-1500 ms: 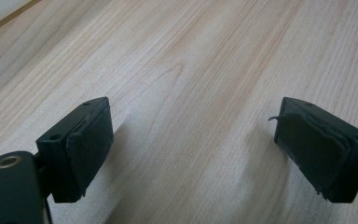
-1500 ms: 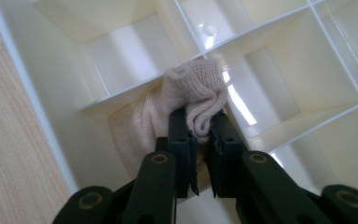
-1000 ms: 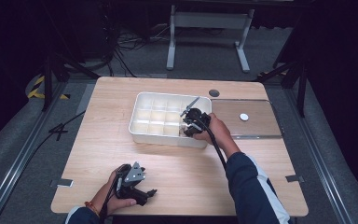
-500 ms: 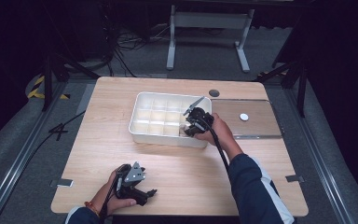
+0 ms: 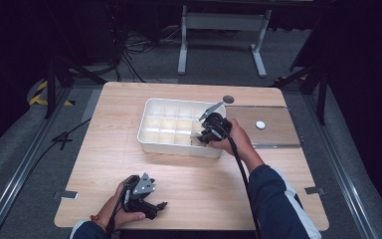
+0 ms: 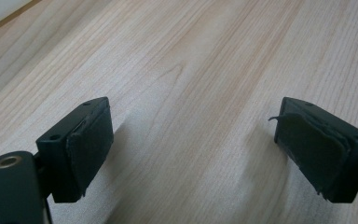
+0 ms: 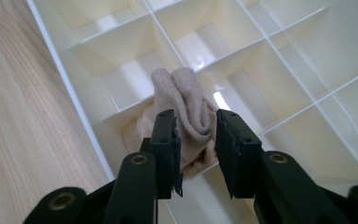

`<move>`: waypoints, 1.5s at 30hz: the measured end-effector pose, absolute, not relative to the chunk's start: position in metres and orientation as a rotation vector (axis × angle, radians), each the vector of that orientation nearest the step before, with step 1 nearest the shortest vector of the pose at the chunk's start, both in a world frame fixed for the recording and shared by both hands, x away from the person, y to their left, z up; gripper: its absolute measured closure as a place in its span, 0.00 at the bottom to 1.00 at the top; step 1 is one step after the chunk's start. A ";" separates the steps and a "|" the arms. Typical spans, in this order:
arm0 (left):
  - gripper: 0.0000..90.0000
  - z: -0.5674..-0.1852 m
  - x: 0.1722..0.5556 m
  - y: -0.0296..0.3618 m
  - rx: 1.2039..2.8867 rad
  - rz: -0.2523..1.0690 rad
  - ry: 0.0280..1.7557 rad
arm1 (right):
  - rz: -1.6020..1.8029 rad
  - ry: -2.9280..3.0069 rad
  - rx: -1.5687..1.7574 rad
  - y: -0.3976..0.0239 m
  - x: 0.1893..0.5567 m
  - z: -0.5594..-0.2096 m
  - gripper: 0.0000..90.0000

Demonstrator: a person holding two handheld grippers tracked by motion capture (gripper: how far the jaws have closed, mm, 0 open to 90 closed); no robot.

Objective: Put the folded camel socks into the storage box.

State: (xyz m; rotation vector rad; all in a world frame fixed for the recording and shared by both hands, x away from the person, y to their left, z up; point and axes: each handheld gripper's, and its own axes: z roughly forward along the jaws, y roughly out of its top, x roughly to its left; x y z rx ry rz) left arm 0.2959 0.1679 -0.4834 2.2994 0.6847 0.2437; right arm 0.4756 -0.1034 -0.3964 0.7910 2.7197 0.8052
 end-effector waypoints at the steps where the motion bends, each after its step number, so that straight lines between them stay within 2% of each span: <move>1: 0.13 -0.483 0.296 0.168 2.299 0.245 0.685 | 0.816 2.708 0.780 -0.104 0.475 -0.394 0.75; 11: 0.13 -0.483 0.296 0.168 2.301 0.245 0.686 | 0.888 2.660 0.725 -0.108 0.462 -0.379 0.70; 22: 0.13 -0.483 0.296 0.168 2.305 0.248 0.685 | 0.943 2.593 0.751 -0.124 0.447 -0.371 0.47; 26: 0.13 -0.483 0.296 0.168 2.305 0.248 0.686 | 0.978 2.556 0.758 -0.132 0.443 -0.366 0.42; 45: 0.13 -0.483 0.296 0.167 2.301 0.250 0.690 | 0.984 2.481 0.723 -0.160 0.415 -0.363 0.34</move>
